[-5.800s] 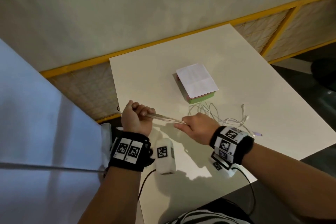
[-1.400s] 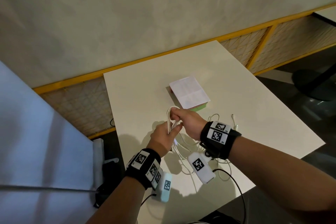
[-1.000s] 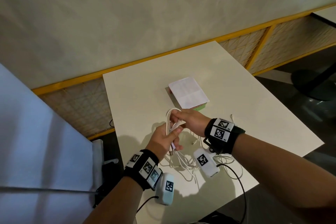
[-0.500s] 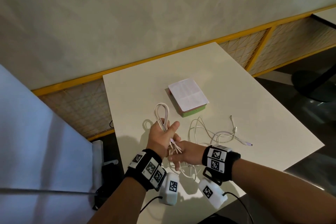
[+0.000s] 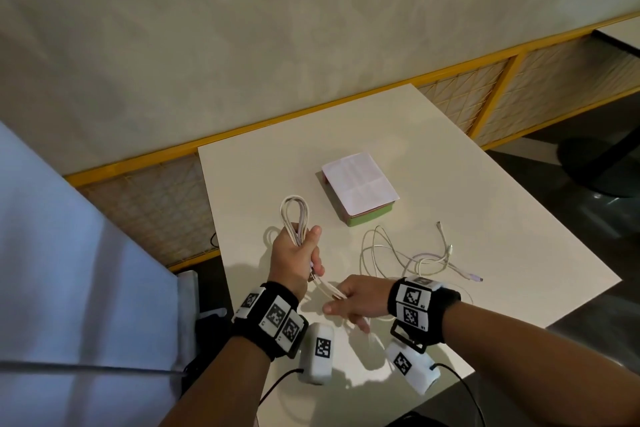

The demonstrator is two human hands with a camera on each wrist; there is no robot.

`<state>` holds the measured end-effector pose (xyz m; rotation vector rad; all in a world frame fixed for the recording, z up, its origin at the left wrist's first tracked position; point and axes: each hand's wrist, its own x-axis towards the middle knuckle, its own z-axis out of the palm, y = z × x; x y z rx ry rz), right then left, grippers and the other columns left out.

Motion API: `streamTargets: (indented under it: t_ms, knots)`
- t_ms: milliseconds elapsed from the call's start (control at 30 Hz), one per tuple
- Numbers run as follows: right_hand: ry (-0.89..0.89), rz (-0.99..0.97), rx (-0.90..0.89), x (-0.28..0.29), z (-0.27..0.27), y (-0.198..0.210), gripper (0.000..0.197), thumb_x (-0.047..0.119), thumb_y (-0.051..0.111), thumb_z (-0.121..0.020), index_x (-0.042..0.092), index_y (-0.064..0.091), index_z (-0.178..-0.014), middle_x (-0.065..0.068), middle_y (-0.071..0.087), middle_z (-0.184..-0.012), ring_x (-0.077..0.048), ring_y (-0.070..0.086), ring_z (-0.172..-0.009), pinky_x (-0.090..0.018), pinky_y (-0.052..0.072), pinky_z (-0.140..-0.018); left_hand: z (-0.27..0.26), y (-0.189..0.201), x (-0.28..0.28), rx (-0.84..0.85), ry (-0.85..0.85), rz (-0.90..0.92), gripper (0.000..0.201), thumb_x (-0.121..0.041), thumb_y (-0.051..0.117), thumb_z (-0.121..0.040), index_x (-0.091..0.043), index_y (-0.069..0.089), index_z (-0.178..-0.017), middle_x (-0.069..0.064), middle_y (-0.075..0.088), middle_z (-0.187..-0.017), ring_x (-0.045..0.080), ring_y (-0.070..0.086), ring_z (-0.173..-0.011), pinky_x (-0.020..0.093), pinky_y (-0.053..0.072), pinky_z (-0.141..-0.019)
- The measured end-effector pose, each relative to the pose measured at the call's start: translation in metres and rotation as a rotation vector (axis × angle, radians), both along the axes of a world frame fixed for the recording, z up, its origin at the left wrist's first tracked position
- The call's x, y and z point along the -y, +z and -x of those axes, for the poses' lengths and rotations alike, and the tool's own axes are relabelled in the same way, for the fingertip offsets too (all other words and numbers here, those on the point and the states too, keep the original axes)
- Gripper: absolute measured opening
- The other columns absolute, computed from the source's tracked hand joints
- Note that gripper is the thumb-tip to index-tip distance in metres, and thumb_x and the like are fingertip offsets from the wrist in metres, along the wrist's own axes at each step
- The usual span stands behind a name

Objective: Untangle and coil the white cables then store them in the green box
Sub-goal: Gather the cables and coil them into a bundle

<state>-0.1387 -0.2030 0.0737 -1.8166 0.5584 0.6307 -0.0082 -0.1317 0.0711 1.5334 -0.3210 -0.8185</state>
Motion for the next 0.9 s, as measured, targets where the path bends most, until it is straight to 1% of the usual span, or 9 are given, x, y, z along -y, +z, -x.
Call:
streamTargets:
  t_ms: [133,267,367,500,600,667,733,800,900]
  knots:
    - [0.297,0.609,-0.067,0.010,0.003,0.007,0.037,0.048,0.054,-0.085,0.012,0.063,-0.090,-0.011,0.067,-0.090,-0.026,0.060,-0.080,-0.030,0.043,-0.069,0.001,-0.008,-0.010,0.025,-0.040,-0.026,0.033,-0.020,0.068,-0.090,-0.013,0.042,-0.071,0.001,0.037,-0.038,0.019,0.034,-0.032,0.027,0.036,-0.045]
    - [0.225,0.938,-0.190,0.026,0.014,0.009,0.027,0.030,0.047,-0.090,0.012,0.059,-0.107,-0.010,0.063,-0.111,-0.031,0.062,-0.102,-0.038,0.048,-0.081,-0.001,-0.015,-0.019,0.106,-0.091,-0.110,0.038,-0.019,0.079,-0.079,-0.011,0.042,-0.076,0.002,0.038,-0.046,0.018,0.037,-0.034,0.027,0.038,-0.044]
    - [0.077,0.871,-0.127,0.029,0.013,0.011,0.024,0.030,0.052,-0.089,0.013,0.062,-0.102,-0.012,0.064,-0.108,-0.033,0.062,-0.099,-0.037,0.048,-0.080,-0.003,-0.018,-0.024,0.122,-0.135,-0.153,0.040,-0.015,0.083,-0.073,-0.011,0.044,-0.080,0.007,0.038,-0.057,0.016,0.038,-0.037,0.026,0.039,-0.042]
    - [-0.064,0.831,0.119,0.022,0.005,0.023,0.024,0.038,0.054,-0.088,0.015,0.060,-0.093,-0.013,0.067,-0.092,-0.033,0.061,-0.087,-0.033,0.042,-0.069,0.000,-0.020,-0.027,0.149,-0.195,-0.214,0.038,-0.015,0.085,-0.069,-0.013,0.047,-0.077,0.003,0.040,-0.059,0.015,0.040,-0.042,0.025,0.041,-0.042]
    - [-0.173,0.801,0.288,0.016,-0.002,0.034,0.031,0.044,0.056,-0.087,0.016,0.047,-0.097,-0.013,0.064,-0.082,-0.030,0.054,-0.073,-0.035,0.043,-0.064,0.006,-0.015,-0.025,0.142,-0.248,-0.198,0.047,-0.029,0.083,-0.057,-0.006,0.053,-0.084,0.004,0.045,-0.062,0.010,0.043,-0.040,0.023,0.042,-0.041]
    - [-0.224,0.757,0.343,0.016,-0.007,0.039,0.035,0.042,0.060,-0.085,0.017,0.044,-0.103,-0.012,0.064,-0.082,-0.030,0.054,-0.071,-0.035,0.045,-0.064,0.010,-0.014,-0.024,0.122,-0.261,-0.185,0.066,-0.036,0.079,-0.051,0.004,0.054,-0.097,0.008,0.047,-0.067,0.013,0.045,-0.042,0.024,0.042,-0.041]
    - [-0.252,0.713,0.363,0.018,-0.012,0.043,0.041,0.038,0.064,-0.083,0.018,0.042,-0.112,-0.008,0.059,-0.080,-0.031,0.058,-0.074,-0.038,0.049,-0.067,0.012,-0.013,-0.023,0.114,-0.274,-0.172,0.071,-0.039,0.075,-0.047,0.003,0.056,-0.101,0.010,0.049,-0.067,0.015,0.046,-0.042,0.025,0.041,-0.042]
    - [-0.271,0.690,0.381,0.021,-0.015,0.043,0.050,0.036,0.067,-0.081,0.020,0.041,-0.120,-0.003,0.053,-0.082,-0.027,0.057,-0.074,-0.040,0.051,-0.070,0.014,-0.013,-0.024,0.097,-0.314,-0.161,0.064,-0.039,0.074,-0.046,-0.007,0.060,-0.100,0.007,0.051,-0.068,0.014,0.046,-0.043,0.025,0.040,-0.044]
    - [-0.286,0.667,0.368,0.025,-0.020,0.042,0.058,0.021,0.069,-0.078,0.021,0.039,-0.127,-0.004,0.054,-0.104,-0.023,0.057,-0.086,-0.040,0.051,-0.077,0.016,-0.012,-0.023,0.102,-0.394,-0.175,0.056,-0.031,0.081,-0.053,-0.012,0.062,-0.103,-0.002,0.049,-0.063,0.011,0.044,-0.045,0.024,0.041,-0.044]
